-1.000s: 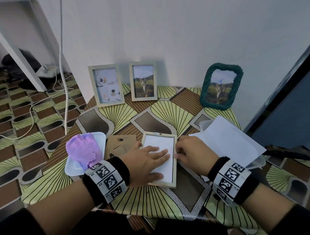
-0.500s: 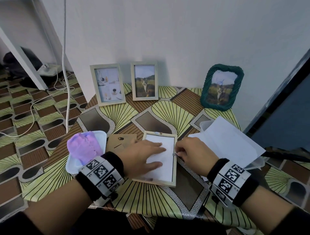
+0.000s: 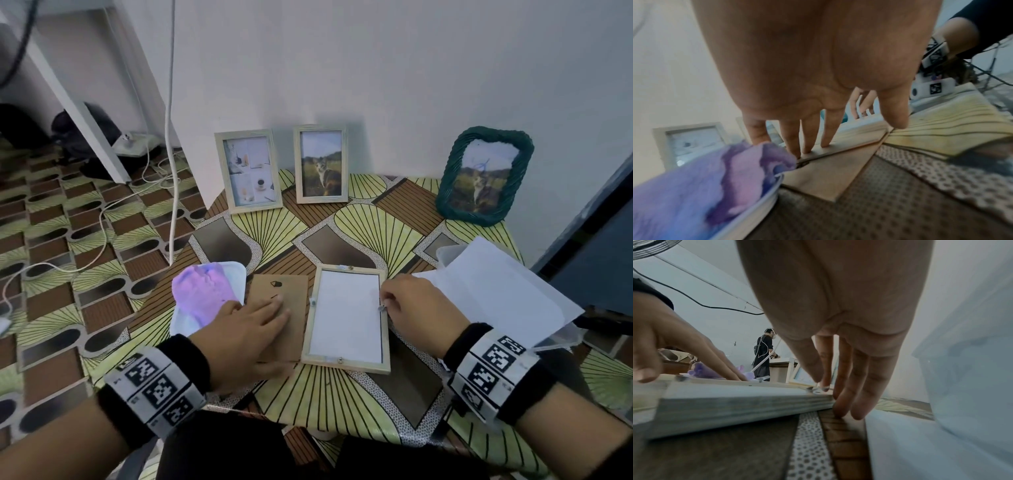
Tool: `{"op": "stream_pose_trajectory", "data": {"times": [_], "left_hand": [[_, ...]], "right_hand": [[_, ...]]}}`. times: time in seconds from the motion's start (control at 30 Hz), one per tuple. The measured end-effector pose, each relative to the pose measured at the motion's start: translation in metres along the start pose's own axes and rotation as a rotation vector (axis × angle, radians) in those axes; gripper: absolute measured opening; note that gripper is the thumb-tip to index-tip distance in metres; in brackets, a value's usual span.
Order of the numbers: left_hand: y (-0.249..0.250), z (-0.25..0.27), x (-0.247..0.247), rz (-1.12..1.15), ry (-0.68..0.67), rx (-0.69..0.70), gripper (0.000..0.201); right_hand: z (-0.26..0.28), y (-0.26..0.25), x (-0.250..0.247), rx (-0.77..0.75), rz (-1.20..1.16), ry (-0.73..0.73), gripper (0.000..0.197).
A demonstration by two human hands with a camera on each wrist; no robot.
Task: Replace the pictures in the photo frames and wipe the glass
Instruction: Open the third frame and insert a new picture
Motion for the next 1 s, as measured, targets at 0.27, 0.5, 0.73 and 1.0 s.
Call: {"op": "stream_pose_trajectory", "data": {"times": [0.27,0.5,0.73,1.0], "left_hand": [[0.011,0.022,0.005,0.067,0.134,0.122,0.082],[0.017,0.026,0.011,-0.079,0.005,0.188,0.066],[0.012,0.019,0.001,0.008,0.273,0.227,0.046],[0.029,0.012,-0.013,0.018,0.434,0.218,0.037]], "right_hand": [[0.013,-0.005,0.007,-0.061,0.054,-0.072,0.041],[0.012,0.007,0.006,-0.077,-0.009,-0.057,0.048],[0.017,0.01,0.008,-0.001,-0.043,-0.062,0.039],[0.019,0.006,0.004,0.026,-0.01,-0.084,0.01]]}}
Point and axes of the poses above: each hand's wrist, its own z-axis away from the middle knuckle, its own x-axis out of the palm, y = z × x, the point moved 2 cm from there along -z, towards the middle knuckle, and after that the axes turned 8 degrees about z, right-handed, at the moved point
